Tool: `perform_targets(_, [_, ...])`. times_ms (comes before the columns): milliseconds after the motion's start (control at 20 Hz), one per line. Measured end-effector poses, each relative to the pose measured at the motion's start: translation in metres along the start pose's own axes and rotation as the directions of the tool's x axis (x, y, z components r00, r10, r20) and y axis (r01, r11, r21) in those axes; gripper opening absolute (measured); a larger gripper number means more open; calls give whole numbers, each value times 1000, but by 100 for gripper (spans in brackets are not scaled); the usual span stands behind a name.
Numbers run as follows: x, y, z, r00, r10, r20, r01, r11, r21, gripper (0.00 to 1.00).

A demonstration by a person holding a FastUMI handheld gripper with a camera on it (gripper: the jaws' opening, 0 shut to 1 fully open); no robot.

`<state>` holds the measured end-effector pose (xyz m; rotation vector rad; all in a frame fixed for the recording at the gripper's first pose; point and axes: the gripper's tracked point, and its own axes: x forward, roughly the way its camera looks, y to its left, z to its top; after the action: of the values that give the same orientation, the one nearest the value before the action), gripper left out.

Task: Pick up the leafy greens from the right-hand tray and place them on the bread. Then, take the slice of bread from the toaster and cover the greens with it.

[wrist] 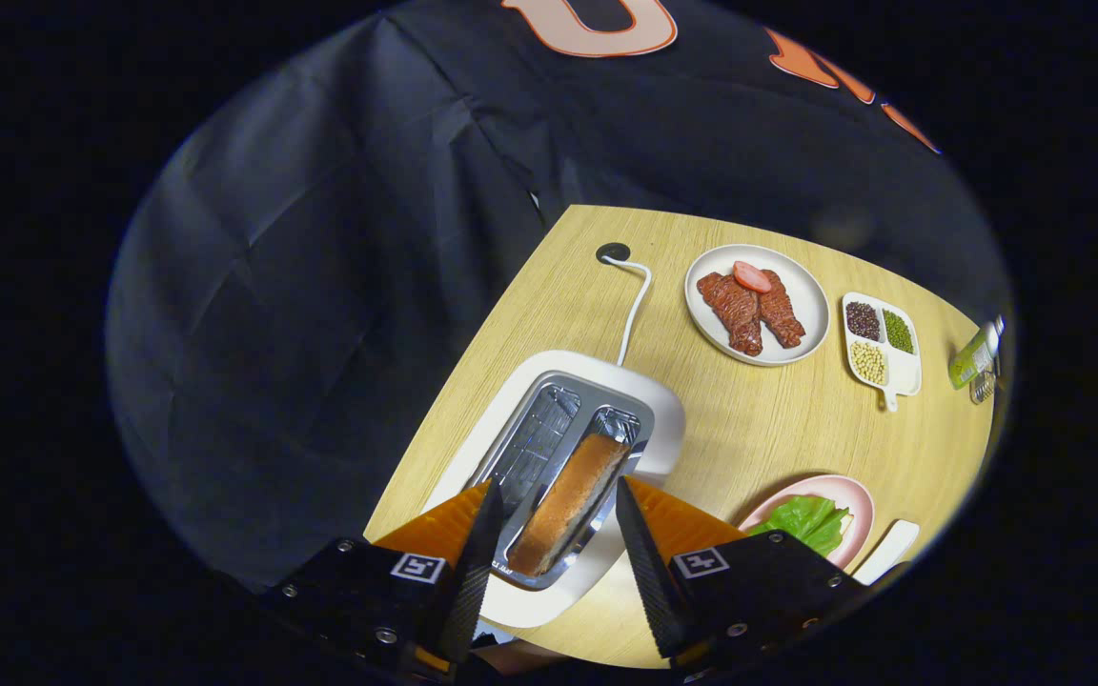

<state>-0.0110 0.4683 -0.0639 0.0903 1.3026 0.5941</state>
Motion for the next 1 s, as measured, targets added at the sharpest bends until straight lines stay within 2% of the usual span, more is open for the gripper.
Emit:
perform_targets(50, [-2, -2, -3, 1000, -3, -16, 3, 1000, 14, 69])
perform_targets(150, [0, -4, -5, 999, 9, -35, -8, 999, 49, 53])
perform_targets(300, [-2, -8, -2, 999, 38, -17, -36, 995, 88, 24])
perform_targets(500, [-19, -12, 2, 997, 77, 31, -80, 990, 115, 15])
perform_targets(900, [-72, -30, 7, 971, 168, 173, -189, 976, 113, 15])
perform_targets(1000, [-88, -37, 10, 957, 191, 218, -222, 967, 127, 11])
